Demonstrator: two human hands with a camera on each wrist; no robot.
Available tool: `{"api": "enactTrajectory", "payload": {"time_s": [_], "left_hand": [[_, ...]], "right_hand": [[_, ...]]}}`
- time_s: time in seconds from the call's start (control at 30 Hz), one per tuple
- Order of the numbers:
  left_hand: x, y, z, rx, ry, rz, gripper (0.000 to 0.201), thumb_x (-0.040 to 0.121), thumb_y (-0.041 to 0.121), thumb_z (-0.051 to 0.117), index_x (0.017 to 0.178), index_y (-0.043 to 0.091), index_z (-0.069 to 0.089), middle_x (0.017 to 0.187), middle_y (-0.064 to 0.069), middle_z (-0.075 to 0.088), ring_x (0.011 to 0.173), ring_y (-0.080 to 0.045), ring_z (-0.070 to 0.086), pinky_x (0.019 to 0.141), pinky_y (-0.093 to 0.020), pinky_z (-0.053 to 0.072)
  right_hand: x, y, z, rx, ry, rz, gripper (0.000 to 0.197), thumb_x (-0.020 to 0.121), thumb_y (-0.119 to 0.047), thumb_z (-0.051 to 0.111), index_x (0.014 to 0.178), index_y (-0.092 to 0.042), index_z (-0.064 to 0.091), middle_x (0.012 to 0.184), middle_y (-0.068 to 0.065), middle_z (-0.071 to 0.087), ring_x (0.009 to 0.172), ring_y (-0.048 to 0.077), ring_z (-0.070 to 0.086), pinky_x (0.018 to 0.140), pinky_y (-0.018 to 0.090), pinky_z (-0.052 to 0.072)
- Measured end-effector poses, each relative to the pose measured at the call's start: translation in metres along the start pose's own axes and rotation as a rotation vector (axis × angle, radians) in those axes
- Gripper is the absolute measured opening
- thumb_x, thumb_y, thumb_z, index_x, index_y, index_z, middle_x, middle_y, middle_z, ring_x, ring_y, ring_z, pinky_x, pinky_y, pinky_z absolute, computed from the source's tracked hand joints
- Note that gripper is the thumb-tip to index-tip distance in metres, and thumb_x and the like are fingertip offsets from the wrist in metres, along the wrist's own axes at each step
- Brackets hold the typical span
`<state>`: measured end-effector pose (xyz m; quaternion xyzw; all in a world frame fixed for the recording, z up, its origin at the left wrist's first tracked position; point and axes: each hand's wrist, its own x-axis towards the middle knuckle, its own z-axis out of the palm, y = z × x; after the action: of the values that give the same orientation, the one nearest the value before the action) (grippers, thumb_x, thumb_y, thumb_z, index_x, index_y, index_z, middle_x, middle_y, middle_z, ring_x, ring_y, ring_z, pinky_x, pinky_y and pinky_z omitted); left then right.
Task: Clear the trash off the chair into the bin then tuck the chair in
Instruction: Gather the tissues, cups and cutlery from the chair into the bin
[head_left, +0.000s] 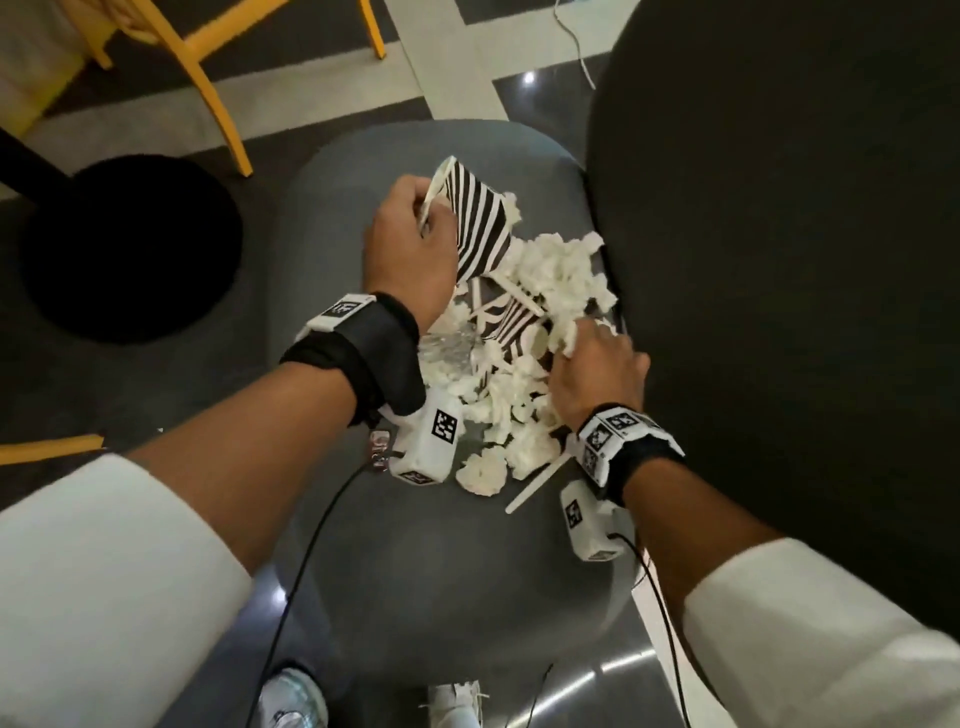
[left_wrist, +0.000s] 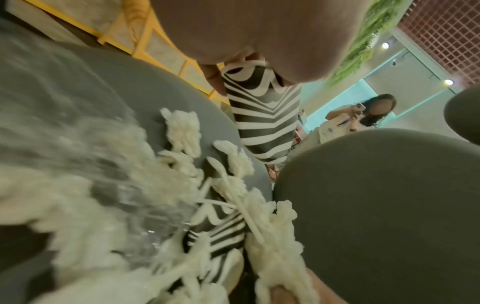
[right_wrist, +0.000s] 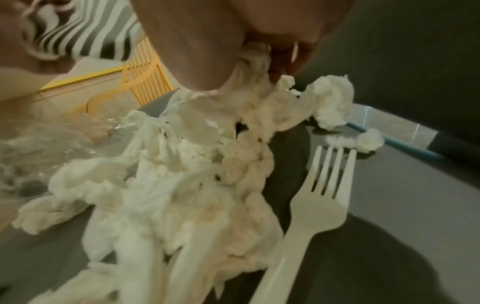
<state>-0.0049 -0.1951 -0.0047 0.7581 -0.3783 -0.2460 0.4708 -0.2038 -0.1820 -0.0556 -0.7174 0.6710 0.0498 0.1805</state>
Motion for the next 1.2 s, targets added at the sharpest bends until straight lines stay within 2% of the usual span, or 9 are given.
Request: {"api": "enactTrajectory", "payload": {"time_s": [0.2,0.3,0.47,0.57,0.7,0.77,0.87,1.0,1.2], "left_hand": [[-0.017,-0.027,-0.074,-0.024,0.086,-0.095,0.021,0.090,0.024,0.046,0.098,0.015,0.064,0.090,0.002,0.068,0.083,-0.015,0.063,0.078,-0.036,0.054],[-0.032,-0.044,-0.112,-0.019,0.125,-0.155,0.025,0.085,0.027,0.046,0.099,0.016,0.064,0.096,0.001,0.070,0.091,-0.018,0.064,0.083,-0.037,0.053],[-0.064,-0.080,-0.171,-0.065,0.182,-0.248,0.025,0.085,0.025,0.047,0.099,0.014,0.065,0.096,0.000,0.070,0.092,-0.019,0.064,0.082,-0.032,0.052],[-0.084,-0.102,-0.205,-0.087,0.215,-0.304,0.022,0.086,0.023,0.048,0.098,0.015,0.065,0.094,0.002,0.070,0.090,-0.017,0.064,0.072,-0.022,0.050],[-0.109,-0.138,-0.256,-0.079,0.266,-0.413,0.020,0.089,0.023,0.049,0.100,0.017,0.064,0.095,0.003,0.069,0.091,-0.017,0.064,0.078,-0.027,0.049],[-0.120,-0.160,-0.282,-0.043,0.272,-0.480,0.021,0.091,0.025,0.048,0.103,0.018,0.064,0.100,0.001,0.069,0.094,-0.018,0.063,0.077,-0.027,0.044],[-0.135,-0.200,-0.319,0.011,0.280,-0.556,0.024,0.092,0.026,0.047,0.106,0.017,0.063,0.106,-0.003,0.070,0.098,-0.023,0.063,0.076,-0.027,0.040],[-0.153,-0.247,-0.362,0.048,0.313,-0.632,0.025,0.093,0.027,0.046,0.108,0.014,0.062,0.106,-0.006,0.069,0.099,-0.026,0.062,0.079,-0.030,0.043],[-0.222,-0.362,-0.415,0.177,0.187,-0.817,0.041,0.088,0.039,0.043,0.106,0.010,0.065,0.104,-0.015,0.071,0.098,-0.034,0.066,0.083,-0.040,0.051]], "right_hand": [[-0.033,-0.012,-0.024,0.286,0.054,0.240,0.049,0.095,-0.044,0.041,0.129,-0.016,0.061,0.121,0.021,0.068,0.110,0.040,0.064,0.099,0.048,0.050],[-0.051,-0.033,-0.027,0.417,0.108,0.296,0.066,0.080,-0.055,0.033,0.120,-0.013,0.065,0.114,0.018,0.070,0.101,0.039,0.066,0.093,0.050,0.055],[-0.089,-0.084,-0.027,0.534,0.150,0.187,0.065,0.081,-0.069,0.051,0.119,-0.019,0.069,0.120,0.010,0.071,0.112,0.033,0.065,0.099,0.048,0.053],[-0.110,-0.120,-0.017,0.618,0.220,0.060,0.016,0.076,-0.053,0.063,0.089,-0.044,0.067,0.100,0.010,0.071,0.095,0.032,0.067,0.089,0.049,0.056],[-0.137,-0.180,0.006,0.671,0.162,-0.079,0.024,0.072,-0.036,0.061,0.070,-0.012,0.063,0.066,0.005,0.069,0.070,0.031,0.066,0.075,0.048,0.058],[-0.156,-0.222,0.025,0.698,0.083,-0.148,0.024,0.071,-0.038,0.058,0.072,-0.013,0.058,0.063,-0.003,0.064,0.065,0.023,0.063,0.073,0.043,0.057],[-0.192,-0.286,0.065,0.686,-0.098,-0.271,0.020,0.081,-0.035,0.052,0.083,-0.016,0.054,0.068,-0.008,0.060,0.068,0.015,0.057,0.072,0.033,0.048],[-0.235,-0.354,0.123,0.601,-0.337,-0.301,0.033,0.093,-0.038,0.054,0.082,-0.008,0.063,0.075,-0.001,0.068,0.083,0.026,0.064,0.080,0.033,0.049],[-0.271,-0.408,0.218,0.411,-0.628,-0.104,0.051,0.105,-0.040,0.032,0.125,-0.004,0.061,0.131,0.020,0.062,0.123,0.038,0.056,0.102,0.039,0.043]]}}
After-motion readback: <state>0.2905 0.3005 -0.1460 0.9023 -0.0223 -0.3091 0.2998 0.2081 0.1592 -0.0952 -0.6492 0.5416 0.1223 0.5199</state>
